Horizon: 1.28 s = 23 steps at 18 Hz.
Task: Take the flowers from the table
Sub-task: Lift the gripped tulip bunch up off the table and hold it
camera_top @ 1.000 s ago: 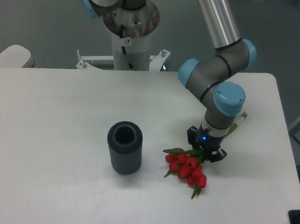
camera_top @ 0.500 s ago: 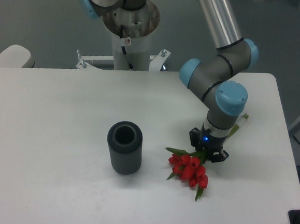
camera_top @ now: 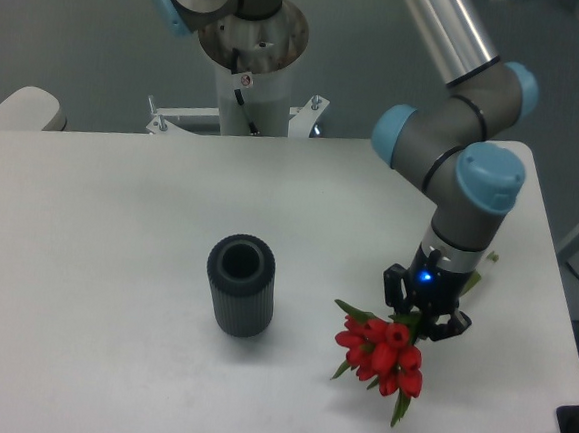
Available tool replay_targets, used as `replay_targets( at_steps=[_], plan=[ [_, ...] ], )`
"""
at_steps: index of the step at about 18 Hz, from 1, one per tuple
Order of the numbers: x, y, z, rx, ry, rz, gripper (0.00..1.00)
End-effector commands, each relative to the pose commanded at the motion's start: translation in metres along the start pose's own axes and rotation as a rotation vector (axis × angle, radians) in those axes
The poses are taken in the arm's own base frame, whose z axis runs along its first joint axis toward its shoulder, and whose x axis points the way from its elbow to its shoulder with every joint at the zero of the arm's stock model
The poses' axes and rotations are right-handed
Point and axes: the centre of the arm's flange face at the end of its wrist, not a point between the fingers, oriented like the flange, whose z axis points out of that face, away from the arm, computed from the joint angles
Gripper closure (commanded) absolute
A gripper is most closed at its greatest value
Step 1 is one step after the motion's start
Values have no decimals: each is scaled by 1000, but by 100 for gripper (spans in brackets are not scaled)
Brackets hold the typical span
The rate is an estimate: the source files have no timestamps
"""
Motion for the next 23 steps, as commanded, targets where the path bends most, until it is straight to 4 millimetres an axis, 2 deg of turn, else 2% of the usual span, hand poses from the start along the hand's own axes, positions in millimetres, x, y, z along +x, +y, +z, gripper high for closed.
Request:
replay_targets(
  at_steps=[4, 9, 15, 19, 23],
  plan=[
    [-5, -22, -4, 180, 19, -43, 70],
    [-6, -39, -30, 405, 55, -136, 70],
    [-17, -23, -61, 513, 64, -268, 70],
    [-18, -23, -71, 544, 64, -278, 70],
    [-17, -19, -71, 564, 69, -284, 70]
  ],
)
